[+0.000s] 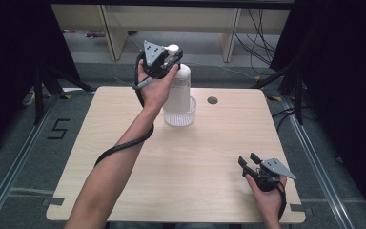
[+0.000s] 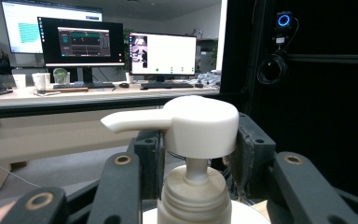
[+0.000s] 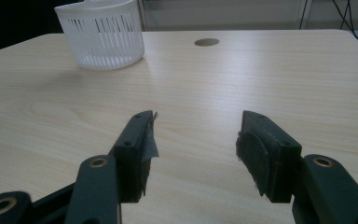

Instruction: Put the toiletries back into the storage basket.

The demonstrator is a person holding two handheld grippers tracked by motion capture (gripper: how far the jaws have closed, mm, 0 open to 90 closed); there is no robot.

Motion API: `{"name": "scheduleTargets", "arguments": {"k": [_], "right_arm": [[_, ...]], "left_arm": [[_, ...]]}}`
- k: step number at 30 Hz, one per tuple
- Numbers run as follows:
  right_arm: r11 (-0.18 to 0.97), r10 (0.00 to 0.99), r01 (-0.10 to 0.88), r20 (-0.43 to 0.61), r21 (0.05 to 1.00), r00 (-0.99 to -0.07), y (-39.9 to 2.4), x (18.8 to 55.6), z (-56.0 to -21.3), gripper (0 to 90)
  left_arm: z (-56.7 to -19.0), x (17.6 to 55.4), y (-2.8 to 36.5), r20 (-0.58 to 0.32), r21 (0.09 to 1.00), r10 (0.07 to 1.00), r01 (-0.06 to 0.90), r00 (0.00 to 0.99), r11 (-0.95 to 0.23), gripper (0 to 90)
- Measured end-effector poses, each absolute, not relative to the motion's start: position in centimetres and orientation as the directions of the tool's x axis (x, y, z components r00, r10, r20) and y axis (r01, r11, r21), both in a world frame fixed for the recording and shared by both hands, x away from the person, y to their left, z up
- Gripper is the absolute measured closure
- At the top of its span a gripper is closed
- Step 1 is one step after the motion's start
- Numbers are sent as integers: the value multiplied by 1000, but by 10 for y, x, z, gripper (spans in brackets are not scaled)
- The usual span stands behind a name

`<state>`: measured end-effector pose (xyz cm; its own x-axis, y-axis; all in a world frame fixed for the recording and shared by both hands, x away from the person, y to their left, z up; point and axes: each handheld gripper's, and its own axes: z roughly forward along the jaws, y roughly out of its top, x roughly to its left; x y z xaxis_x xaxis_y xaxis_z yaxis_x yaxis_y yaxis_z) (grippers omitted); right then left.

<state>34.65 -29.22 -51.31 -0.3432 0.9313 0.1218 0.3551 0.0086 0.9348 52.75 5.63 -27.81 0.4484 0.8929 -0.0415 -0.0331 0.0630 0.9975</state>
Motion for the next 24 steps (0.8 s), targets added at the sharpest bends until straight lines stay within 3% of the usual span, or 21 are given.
{"name": "scheduleTargets", "arguments": {"k": [24], "right_arm": [[29, 934, 345, 97, 938, -343, -294, 347, -513, 459]], "left_arm": [[-279, 548, 48, -25, 999, 903, -19, 429, 36, 590]]}}
